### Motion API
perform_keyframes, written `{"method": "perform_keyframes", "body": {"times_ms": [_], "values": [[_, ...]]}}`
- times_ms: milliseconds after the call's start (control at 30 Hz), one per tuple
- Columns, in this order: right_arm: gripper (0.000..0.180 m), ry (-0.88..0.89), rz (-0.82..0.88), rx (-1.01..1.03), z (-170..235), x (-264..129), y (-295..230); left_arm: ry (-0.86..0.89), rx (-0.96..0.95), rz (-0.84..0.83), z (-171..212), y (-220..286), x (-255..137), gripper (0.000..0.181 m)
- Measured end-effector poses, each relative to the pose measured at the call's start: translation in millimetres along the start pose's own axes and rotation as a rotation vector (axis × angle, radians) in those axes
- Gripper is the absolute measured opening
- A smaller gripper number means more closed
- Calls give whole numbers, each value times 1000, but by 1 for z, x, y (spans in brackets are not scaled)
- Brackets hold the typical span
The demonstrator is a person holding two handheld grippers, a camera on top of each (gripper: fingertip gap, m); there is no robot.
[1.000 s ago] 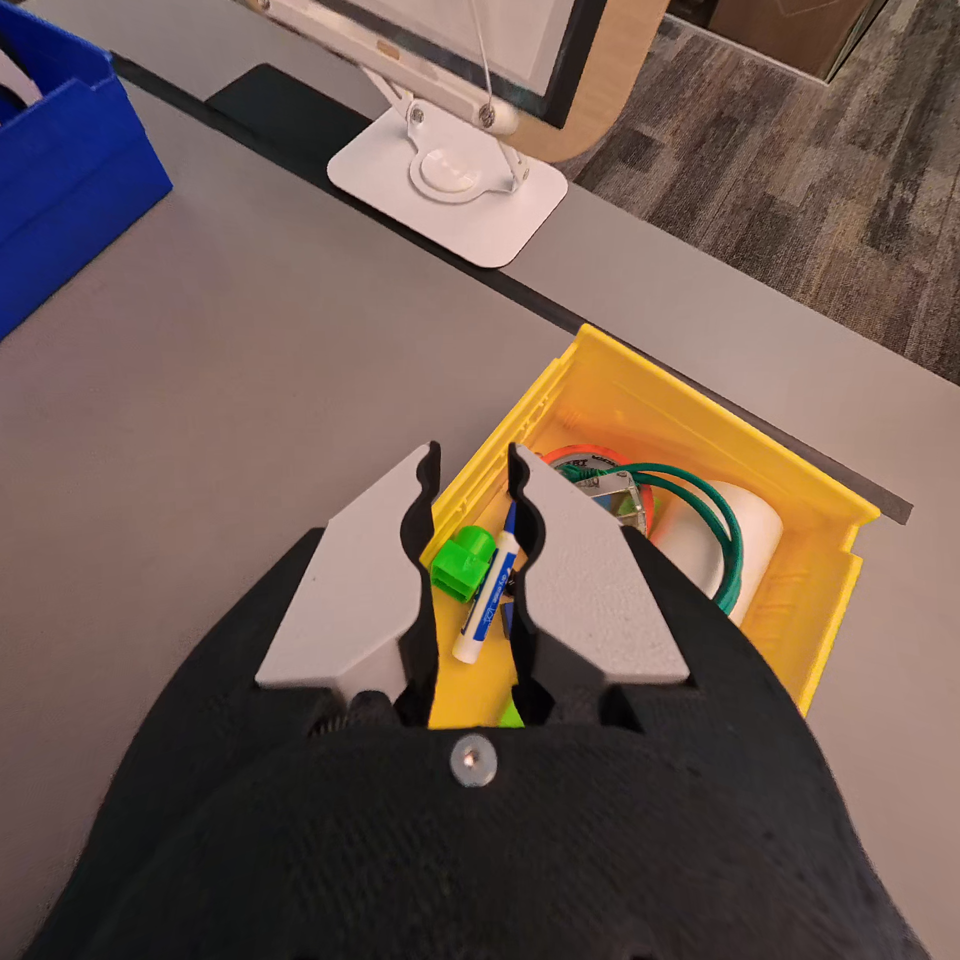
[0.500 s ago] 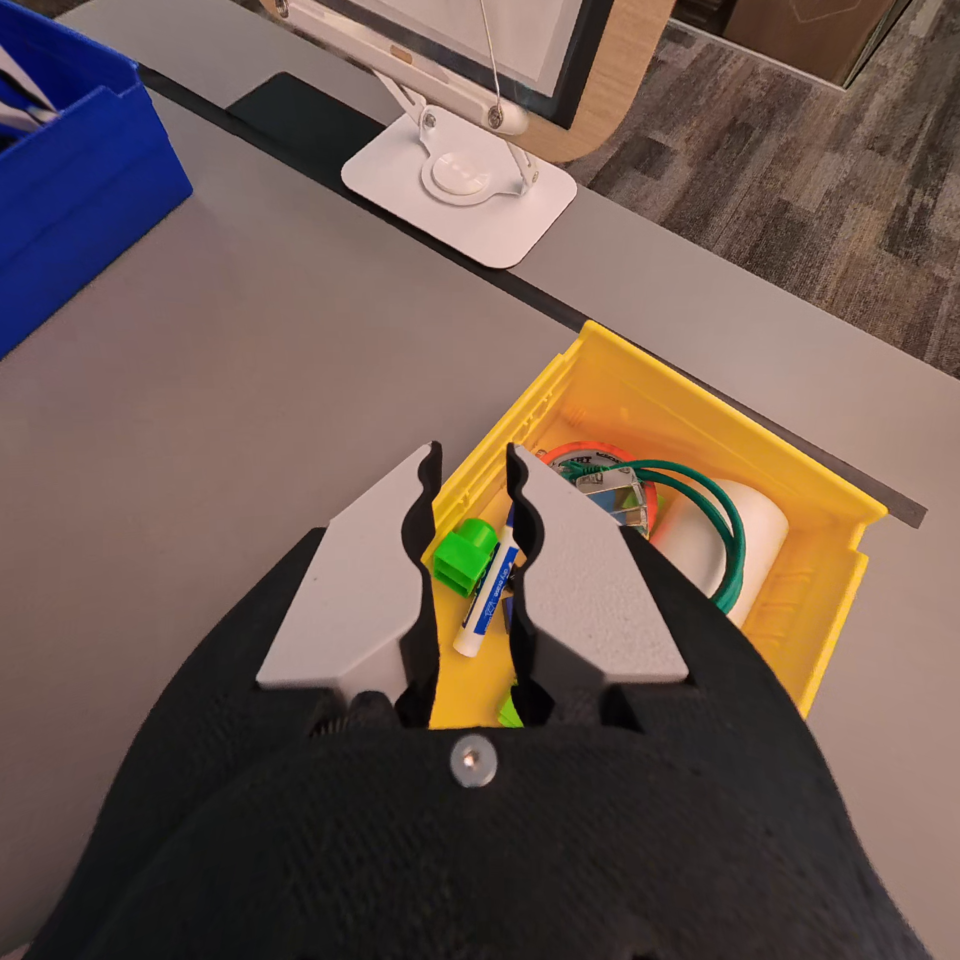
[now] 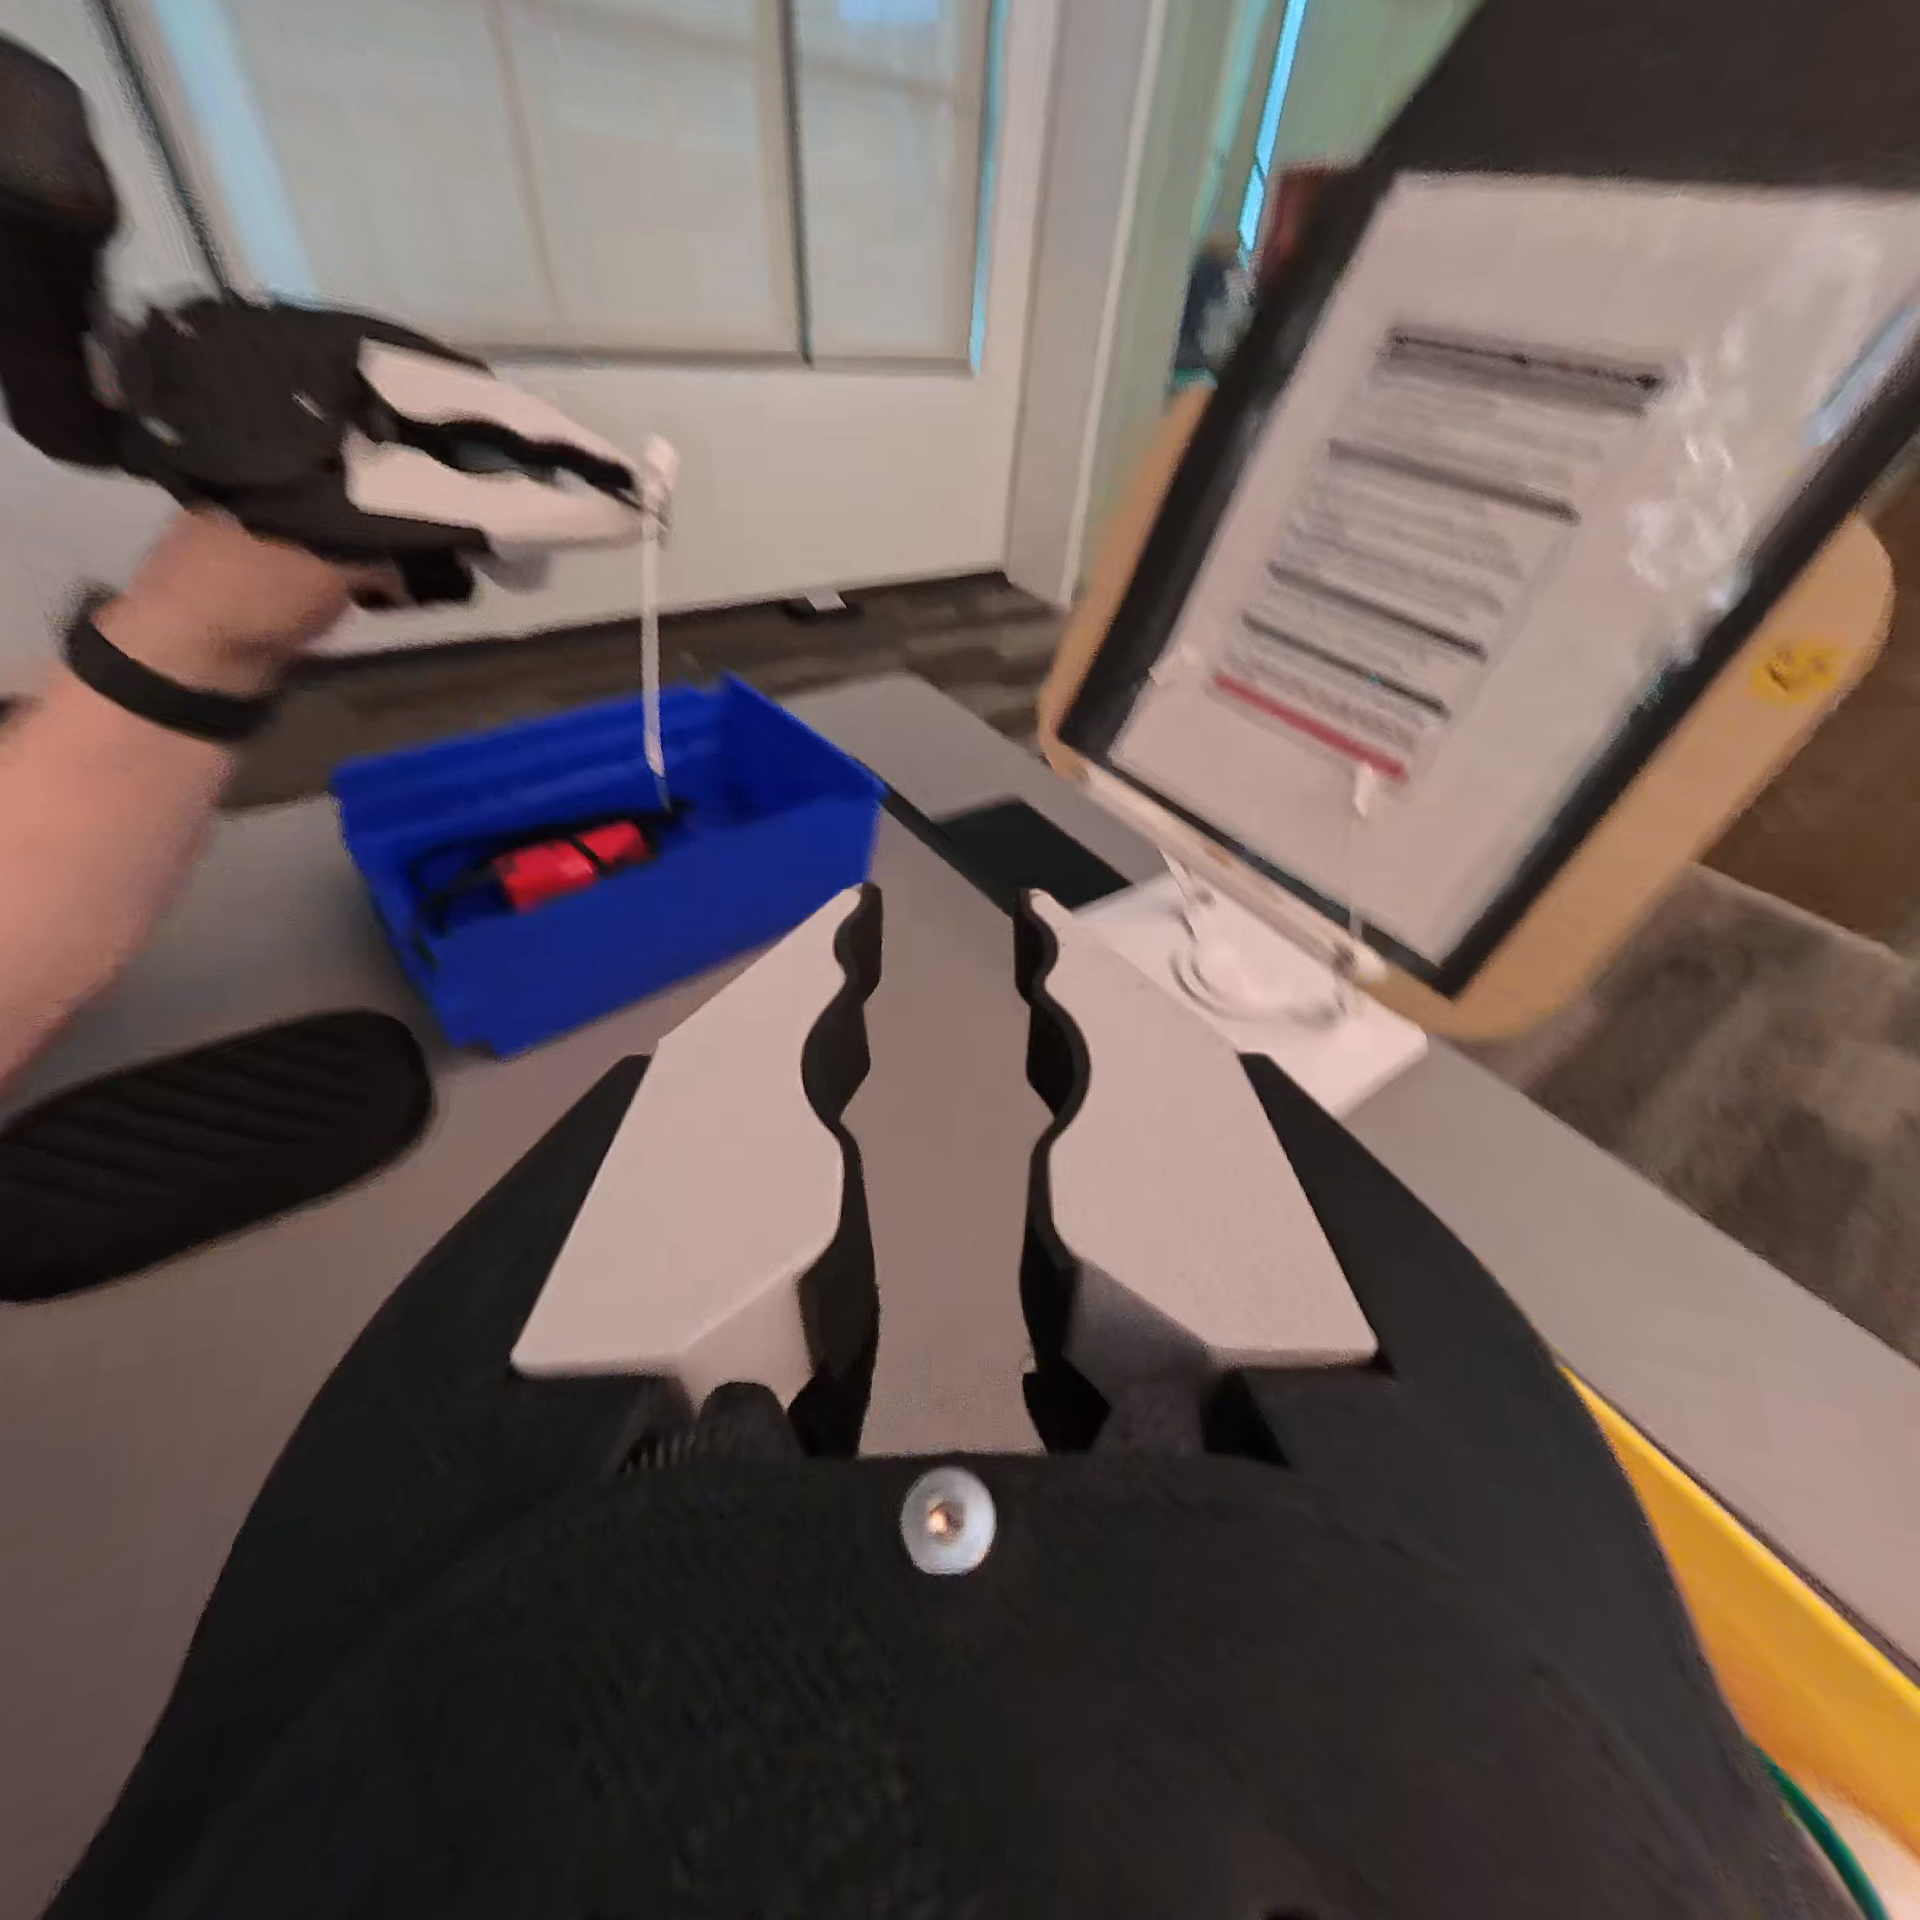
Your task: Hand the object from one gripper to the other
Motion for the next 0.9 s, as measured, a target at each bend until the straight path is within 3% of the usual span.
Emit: {"method": "perform_keyframes", "body": {"times_ms": [167, 267, 667, 900], "values": [[25, 183, -270, 28, -24, 6, -53, 198, -49, -59, -61, 11, -9, 12], [26, 141, -371, 21, -22, 9, -74, 241, -123, -134, -68, 14, -19, 11], [26, -112, -458, 109, 20, 86, -95, 169, -154, -122, -47, 14, -29, 11], [22, -204, -417, 115, 40, 113, -101, 163, -131, -113, -49, 18, -30, 12]]}}
Point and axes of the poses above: each gripper's, where its closed fingertips meet, x out along the fingers, z out of its underside, y = z × x across the jaws, the point moved 7 cm from there along -x, back along the fingers, and after that the axes turned 15 degrees about x, right-handed, at the moved point
